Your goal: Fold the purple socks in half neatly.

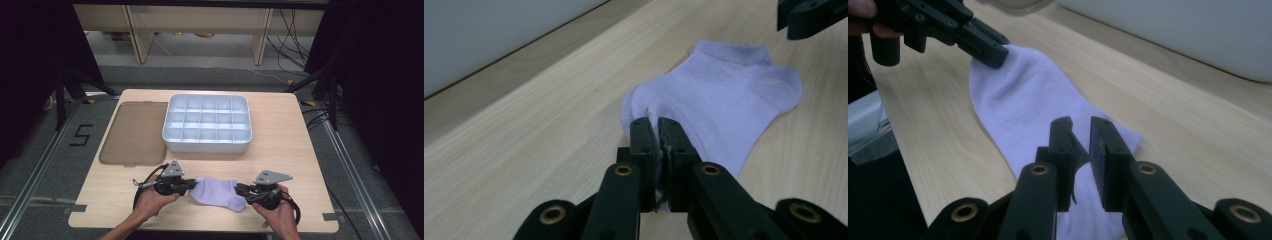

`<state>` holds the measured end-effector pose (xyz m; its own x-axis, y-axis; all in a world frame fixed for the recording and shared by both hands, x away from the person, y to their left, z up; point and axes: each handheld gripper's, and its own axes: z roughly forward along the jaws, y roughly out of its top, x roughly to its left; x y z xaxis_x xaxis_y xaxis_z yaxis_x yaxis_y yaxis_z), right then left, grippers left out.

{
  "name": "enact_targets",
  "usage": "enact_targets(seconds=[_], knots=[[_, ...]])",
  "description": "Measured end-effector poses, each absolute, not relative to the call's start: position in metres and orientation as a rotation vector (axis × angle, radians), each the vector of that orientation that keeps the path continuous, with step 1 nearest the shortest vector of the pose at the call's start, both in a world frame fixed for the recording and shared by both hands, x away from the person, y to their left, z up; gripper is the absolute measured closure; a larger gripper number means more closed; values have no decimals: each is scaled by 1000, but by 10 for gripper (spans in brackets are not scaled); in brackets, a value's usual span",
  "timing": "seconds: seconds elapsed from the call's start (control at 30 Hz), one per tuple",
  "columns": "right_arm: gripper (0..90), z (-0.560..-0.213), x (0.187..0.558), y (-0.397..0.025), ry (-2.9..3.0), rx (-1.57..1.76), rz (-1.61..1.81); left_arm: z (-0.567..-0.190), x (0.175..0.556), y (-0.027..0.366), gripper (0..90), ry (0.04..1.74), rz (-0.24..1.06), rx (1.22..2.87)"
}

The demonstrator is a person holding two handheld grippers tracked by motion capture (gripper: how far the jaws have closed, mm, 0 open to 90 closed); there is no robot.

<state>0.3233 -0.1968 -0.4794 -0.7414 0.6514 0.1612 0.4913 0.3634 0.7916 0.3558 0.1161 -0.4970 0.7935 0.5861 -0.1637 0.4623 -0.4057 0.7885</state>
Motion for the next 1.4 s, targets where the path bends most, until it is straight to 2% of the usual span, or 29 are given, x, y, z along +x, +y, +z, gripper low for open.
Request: enact_targets(seconds=[0.47,0.7,0.97,1.2,1.4], knots=[[811,-495,357,-134,2574,941,1174,-500,352,132,854,794,177,2085],[825,-504,370,-122,2578,930,1135,-495,352,138,854,798,171,2070],[885,-512,376,-108,2620,936,1167,-481,349,135,854,772,159,2033],[886,-514,379,-96,2628,964,1202,-475,351,134,854,751,148,2022],[886,-501,379,-107,2607,931,1216,-475,353,138,853,773,129,1984]])
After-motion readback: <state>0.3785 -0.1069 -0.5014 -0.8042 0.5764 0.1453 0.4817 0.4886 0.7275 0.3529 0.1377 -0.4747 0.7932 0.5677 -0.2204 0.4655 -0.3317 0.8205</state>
